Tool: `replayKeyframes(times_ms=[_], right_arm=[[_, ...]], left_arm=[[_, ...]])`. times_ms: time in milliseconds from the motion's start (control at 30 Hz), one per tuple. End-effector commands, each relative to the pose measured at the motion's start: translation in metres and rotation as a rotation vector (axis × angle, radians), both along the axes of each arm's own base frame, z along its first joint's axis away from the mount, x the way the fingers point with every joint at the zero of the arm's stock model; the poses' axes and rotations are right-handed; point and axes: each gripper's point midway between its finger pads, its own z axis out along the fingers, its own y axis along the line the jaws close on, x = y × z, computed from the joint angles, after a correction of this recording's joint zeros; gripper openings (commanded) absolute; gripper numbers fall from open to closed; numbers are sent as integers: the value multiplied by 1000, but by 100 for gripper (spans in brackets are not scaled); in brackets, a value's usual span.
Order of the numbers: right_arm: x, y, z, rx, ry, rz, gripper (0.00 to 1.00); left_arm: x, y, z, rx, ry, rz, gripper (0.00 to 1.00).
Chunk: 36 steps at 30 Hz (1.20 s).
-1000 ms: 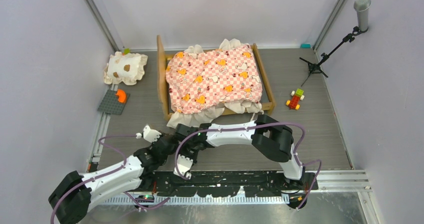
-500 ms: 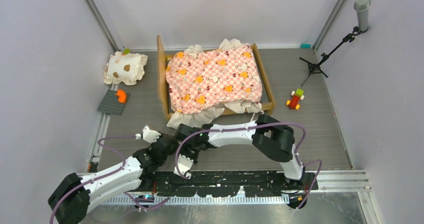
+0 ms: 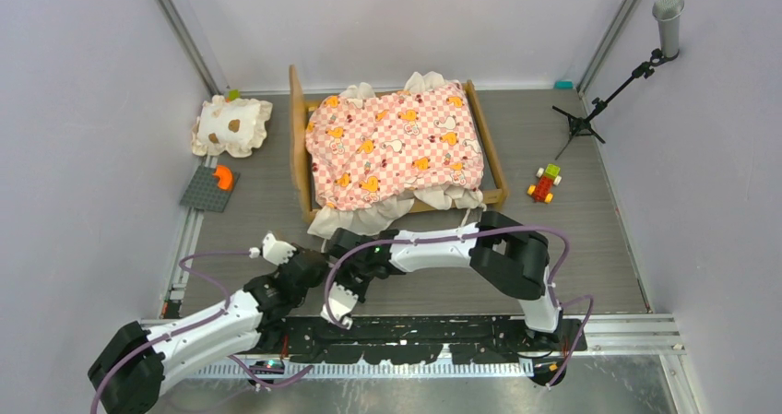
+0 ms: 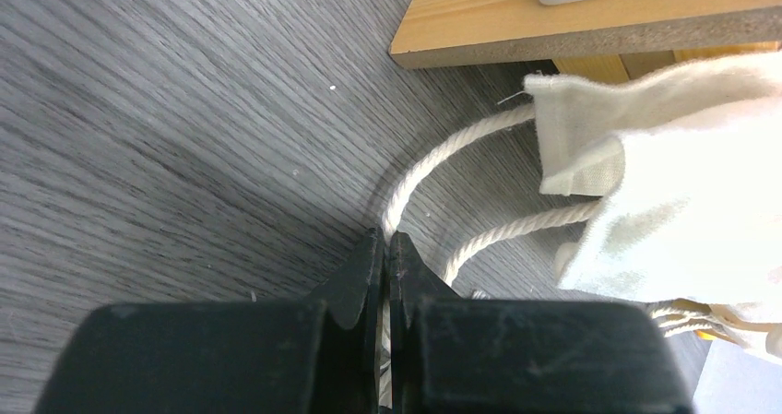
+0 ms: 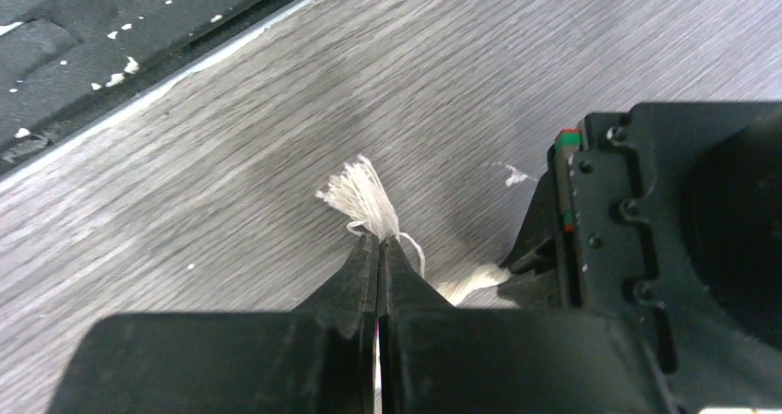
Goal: Set up the pet bed
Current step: Tie the ropes to the bed frame.
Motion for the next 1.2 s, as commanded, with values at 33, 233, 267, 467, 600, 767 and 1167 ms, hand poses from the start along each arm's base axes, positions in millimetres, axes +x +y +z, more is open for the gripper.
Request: replayKeyframes(times_ms=[33,233,267,467,600,767,1167], right_arm=[[-17,-30,-20,-44,138,-111,1],[-21,-13,-14,128,227,-230,1],[-23,-11,-13,156,248,-246,1],[-23,3,0,292,350,-338,1],[-17,3,10,386,415,-419,1],[2,2,23,525,520,-594,1],[34,2,55,786,708,-882,1]], left_arm=[[-16,16,-19,80,76,-6,0],[-15,13,-18,73,69,-20,0],[-15,12,-17,73,67,-24,0],[-13,7,-15,68,61,-50,0],[-11,3,-12,64,47,-65,0],[-10,-1,-7,73,31,-101,0],[-9,-7,-3,72,26,-134,0]])
